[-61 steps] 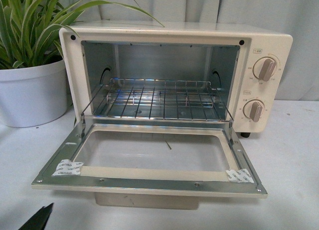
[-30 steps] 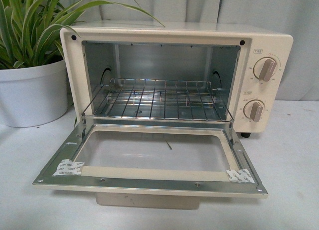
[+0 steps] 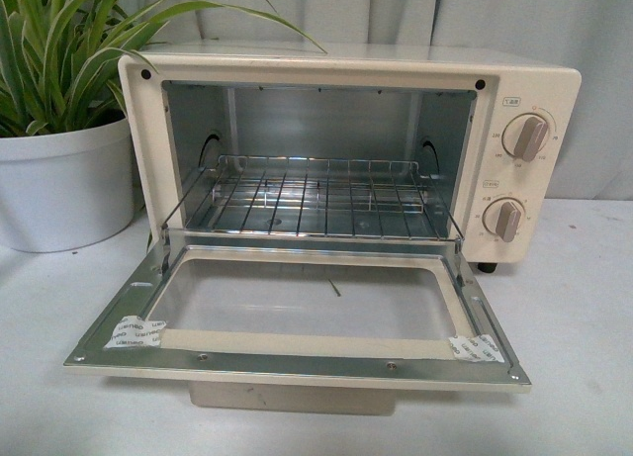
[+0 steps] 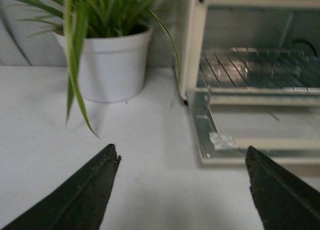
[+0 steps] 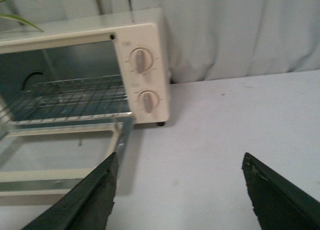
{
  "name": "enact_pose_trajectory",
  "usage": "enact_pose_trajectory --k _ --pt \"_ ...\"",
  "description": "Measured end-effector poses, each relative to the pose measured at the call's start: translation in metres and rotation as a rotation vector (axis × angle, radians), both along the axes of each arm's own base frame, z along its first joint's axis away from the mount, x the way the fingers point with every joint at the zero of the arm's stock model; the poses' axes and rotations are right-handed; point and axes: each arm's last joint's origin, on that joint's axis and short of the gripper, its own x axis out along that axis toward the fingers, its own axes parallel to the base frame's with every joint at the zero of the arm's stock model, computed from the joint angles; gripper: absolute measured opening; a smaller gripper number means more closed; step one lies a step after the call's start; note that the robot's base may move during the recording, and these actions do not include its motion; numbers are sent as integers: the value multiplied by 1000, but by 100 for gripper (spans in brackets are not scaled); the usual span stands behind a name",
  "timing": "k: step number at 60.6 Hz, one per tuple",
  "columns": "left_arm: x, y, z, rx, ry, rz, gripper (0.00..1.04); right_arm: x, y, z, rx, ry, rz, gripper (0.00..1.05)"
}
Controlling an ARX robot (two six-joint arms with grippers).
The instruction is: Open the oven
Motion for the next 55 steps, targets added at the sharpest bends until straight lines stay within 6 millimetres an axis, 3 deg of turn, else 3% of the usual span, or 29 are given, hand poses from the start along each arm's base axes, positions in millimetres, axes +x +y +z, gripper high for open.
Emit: enact_pose_trajectory --k 21,25,31,40,55 --pt "0 20 0 -23 -13 10 14 0 -21 -13 -99 -23 -29 8" --pt "0 22 0 -28 -14 10 4 0 -23 -15 -105 -22 -33 1" --pt "0 33 -1 -26 -12 21 4 0 -32 -19 -107 -21 -2 1" --pt "0 33 -1 -25 -12 19 4 0 -36 -30 -106 -17 -42 1" --pt "0 33 -1 -26 -13 19 4 0 -36 -30 -106 -19 -41 1"
